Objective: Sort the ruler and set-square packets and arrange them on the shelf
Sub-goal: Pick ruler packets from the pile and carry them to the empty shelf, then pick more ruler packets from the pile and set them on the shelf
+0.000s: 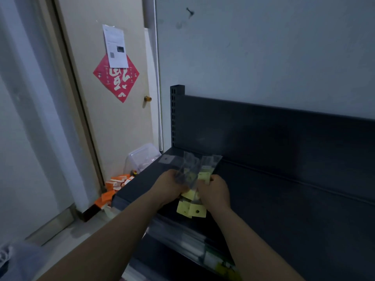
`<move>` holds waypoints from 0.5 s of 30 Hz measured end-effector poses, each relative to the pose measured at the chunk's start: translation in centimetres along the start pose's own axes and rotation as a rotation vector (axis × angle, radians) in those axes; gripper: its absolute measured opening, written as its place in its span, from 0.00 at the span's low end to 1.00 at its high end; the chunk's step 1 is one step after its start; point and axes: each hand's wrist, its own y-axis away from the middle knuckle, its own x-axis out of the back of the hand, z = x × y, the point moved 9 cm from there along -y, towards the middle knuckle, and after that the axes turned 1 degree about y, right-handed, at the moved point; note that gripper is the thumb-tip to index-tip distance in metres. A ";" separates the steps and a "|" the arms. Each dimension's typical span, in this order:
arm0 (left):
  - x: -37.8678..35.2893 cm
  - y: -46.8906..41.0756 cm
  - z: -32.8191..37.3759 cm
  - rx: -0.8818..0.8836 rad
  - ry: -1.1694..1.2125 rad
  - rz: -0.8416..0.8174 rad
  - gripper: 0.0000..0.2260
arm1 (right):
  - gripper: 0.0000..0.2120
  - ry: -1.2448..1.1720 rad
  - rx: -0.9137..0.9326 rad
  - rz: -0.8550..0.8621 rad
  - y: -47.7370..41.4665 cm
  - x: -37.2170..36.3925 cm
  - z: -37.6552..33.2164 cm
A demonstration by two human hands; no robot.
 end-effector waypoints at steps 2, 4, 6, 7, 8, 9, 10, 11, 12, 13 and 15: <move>0.1 -0.6 0.0 -0.031 -0.153 -0.014 0.10 | 0.07 0.076 0.030 0.026 0.3 0.1 -0.4; 0.1 -1.1 0.0 -0.048 -0.260 -0.013 0.11 | 0.06 0.147 0.066 0.052 0.6 0.2 -0.7; 0.4 -1.3 -0.1 -0.044 -0.401 0.009 0.15 | 0.07 0.228 0.104 0.058 1.0 0.3 -1.2; 0.5 -1.2 -0.2 -0.045 -0.519 0.025 0.18 | 0.06 0.270 0.122 0.053 1.3 0.3 -1.5; 0.7 -1.1 -0.1 -0.050 -0.635 0.049 0.20 | 0.05 0.301 0.147 0.047 1.3 0.4 -1.7; 0.9 -0.9 -0.1 -0.054 -0.719 0.082 0.22 | 0.06 0.323 0.168 0.035 1.3 0.5 -1.8; 1.1 -0.5 0.3 -0.077 -0.780 0.127 0.23 | 0.08 0.343 0.196 0.025 1.4 0.7 -2.0; 1.3 -0.1 1.0 -0.122 -0.823 0.182 0.24 | 0.08 0.369 0.220 0.012 1.5 1.0 -2.3; 1.3 0.4 1.7 -0.181 -0.853 0.233 0.23 | 0.08 0.397 0.247 0.002 1.7 1.4 -2.6; 1.3 0.9 2.6 -0.246 -0.865 0.270 0.23 | 0.09 0.432 0.263 -0.010 1.9 1.9 -2.8; 0.8 1.9 4.2 -0.363 -0.824 0.289 0.20 | 0.15 0.522 0.279 -0.010 2.5 3.4 -2.9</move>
